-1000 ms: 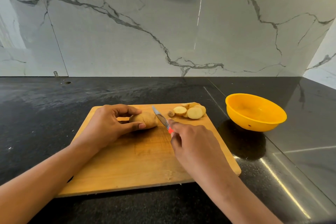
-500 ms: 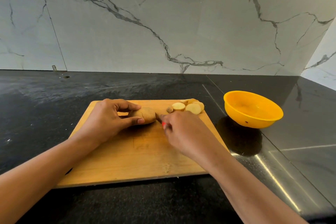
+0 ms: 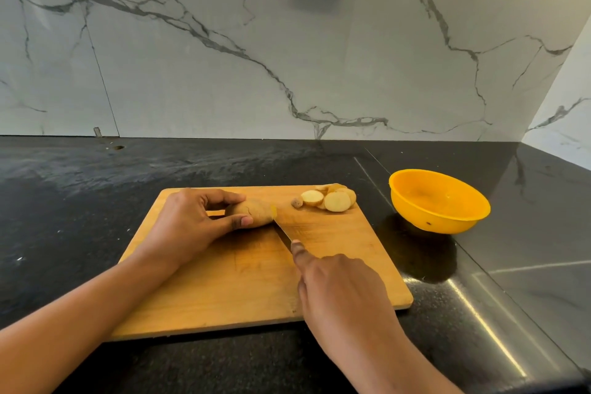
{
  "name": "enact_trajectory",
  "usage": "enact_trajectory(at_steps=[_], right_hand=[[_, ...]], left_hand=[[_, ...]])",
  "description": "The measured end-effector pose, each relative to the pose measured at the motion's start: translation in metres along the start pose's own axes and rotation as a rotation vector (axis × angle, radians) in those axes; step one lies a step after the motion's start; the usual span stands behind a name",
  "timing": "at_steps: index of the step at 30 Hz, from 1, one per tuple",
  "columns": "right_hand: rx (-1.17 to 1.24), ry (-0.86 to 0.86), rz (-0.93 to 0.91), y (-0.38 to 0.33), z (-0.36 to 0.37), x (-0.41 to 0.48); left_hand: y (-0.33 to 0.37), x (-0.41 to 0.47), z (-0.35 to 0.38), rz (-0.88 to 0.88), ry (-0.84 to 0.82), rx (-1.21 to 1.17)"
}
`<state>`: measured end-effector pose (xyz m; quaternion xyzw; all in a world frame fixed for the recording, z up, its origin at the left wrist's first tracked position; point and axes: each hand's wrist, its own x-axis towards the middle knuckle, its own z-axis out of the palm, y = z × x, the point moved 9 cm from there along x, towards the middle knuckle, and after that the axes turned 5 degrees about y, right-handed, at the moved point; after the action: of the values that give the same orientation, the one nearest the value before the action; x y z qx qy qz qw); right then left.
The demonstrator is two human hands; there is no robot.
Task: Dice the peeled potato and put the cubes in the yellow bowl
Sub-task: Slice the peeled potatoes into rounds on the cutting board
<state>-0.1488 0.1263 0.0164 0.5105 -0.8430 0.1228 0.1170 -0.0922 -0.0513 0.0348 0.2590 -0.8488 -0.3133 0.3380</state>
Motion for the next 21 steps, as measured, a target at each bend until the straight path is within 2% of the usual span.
enact_trajectory(at_steps=[5, 14, 21], right_hand=[[0.057, 0.0, 0.072, 0.013, 0.004, 0.02], [-0.012, -0.041, 0.022, -0.004, 0.007, 0.038], [0.064, -0.005, 0.021, 0.007, 0.009, 0.027]], left_hand=[[-0.003, 0.0, -0.001, -0.019, 0.002, -0.011], [-0.003, 0.0, -0.001, -0.039, 0.02, -0.013], [-0.01, 0.0, -0.007, -0.096, 0.036, -0.054]])
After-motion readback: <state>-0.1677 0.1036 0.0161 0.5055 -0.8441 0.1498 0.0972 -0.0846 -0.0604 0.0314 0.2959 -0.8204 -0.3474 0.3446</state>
